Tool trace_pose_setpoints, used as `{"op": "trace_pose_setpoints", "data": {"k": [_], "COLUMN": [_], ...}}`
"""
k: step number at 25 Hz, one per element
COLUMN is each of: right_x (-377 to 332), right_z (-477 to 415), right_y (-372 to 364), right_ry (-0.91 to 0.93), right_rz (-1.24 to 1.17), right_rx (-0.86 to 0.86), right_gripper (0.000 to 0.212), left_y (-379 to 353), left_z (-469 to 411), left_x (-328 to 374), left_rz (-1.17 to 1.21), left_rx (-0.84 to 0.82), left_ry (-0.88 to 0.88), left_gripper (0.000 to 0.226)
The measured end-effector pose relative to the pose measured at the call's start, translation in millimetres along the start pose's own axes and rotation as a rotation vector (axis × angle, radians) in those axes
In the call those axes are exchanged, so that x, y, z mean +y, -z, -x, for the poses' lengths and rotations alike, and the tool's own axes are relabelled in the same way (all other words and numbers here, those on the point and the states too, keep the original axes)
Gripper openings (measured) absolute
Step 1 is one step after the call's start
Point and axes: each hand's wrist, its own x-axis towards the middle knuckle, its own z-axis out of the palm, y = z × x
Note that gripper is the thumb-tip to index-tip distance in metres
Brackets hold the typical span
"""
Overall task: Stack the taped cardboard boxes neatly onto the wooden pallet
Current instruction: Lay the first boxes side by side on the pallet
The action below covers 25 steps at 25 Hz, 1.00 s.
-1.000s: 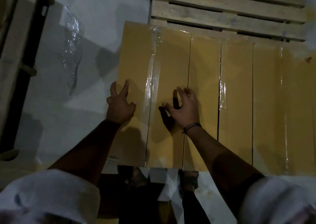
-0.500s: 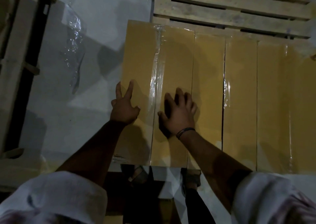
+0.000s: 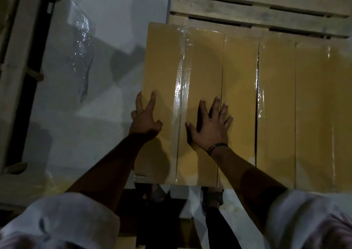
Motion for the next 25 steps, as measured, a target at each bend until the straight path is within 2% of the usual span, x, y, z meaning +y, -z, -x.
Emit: {"op": "trace_pose_setpoints", "data": {"k": [5,9,12,16,20,23,25], "right_x": [8,28,53,97,135,155,166], "right_z": [-1,7,20,50,91,129,147], "right_y": [5,13,21,22,15,8,2], "right_ry": [0.052,0.141,0.21,0.27,0.202,0.173,0.204], "right_rz": [0.025,0.043,0.067,0.094,0.092,0.083,0.114], "right_rx": [-0.065,-0.079,-0.103,-0.125,-0.209,-0.26,-0.27], "right_gripper": [0.099,0.093,0.082,0.07,0.072,0.076,0.079], "left_y": [-13,-36,-67,-119,-161,-185,-196], "left_z": [-2,8,37,86,128,147,149], "left_x": [2,25,37,45,52,58,61], "left_rz": [-0.032,-0.251,-0.379,-0.492,-0.592,-0.687,-0.682], "left_rx": [0.058,0.142,0.186,0.015,-0.107,-0.16,-0.102], "left_ry": [0.017,0.05,-0.072,-0.301,-0.534,-0.541,-0.504], "left_gripper": [0.102,0.099,0.093,0.087,0.093,0.109,0.106]}}
